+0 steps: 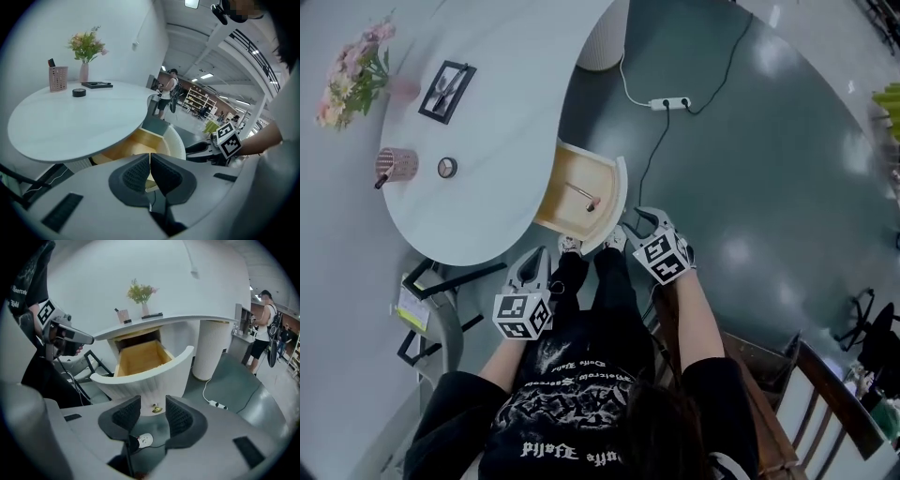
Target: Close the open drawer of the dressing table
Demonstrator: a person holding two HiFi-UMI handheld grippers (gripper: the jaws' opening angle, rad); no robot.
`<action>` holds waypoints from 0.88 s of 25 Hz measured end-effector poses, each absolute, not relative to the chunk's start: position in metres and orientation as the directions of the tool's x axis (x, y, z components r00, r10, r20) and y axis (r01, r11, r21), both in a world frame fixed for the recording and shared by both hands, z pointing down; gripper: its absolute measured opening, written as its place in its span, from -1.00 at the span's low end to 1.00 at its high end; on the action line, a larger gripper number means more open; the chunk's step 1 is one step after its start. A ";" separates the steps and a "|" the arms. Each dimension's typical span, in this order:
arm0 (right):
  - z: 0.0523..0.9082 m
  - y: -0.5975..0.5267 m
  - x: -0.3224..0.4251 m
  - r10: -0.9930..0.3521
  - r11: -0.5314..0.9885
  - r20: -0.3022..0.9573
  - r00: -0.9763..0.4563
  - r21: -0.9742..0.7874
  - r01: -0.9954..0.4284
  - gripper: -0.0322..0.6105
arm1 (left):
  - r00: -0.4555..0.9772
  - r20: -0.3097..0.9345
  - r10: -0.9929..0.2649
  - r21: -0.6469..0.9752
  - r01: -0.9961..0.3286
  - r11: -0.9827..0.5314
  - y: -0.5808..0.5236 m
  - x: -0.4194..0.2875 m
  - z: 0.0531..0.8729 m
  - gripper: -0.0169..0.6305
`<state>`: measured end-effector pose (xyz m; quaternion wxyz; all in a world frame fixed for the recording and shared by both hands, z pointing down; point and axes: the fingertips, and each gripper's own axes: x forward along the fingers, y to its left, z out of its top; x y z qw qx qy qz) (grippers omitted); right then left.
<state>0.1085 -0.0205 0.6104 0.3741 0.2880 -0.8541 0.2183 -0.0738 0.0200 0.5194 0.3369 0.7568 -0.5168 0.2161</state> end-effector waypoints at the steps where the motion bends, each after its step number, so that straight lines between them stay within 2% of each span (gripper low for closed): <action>1: 0.616 -0.023 0.107 -0.322 0.745 0.766 -0.557 -0.157 -0.648 -0.36 | 0.369 0.680 -0.634 0.281 -0.929 -0.239 0.019 -0.074 0.521 -0.87; 8: 0.655 -0.031 0.103 -0.220 0.830 0.806 -0.549 -0.141 -0.540 -0.36 | 0.338 0.712 -0.616 0.257 -0.941 -0.221 0.010 -0.072 0.536 -0.87; 22: 0.705 -0.031 0.095 -0.113 0.887 0.859 -0.499 -0.139 -0.441 -0.39 | 0.303 0.752 -0.586 0.206 -0.952 -0.228 0.013 -0.070 0.548 -0.87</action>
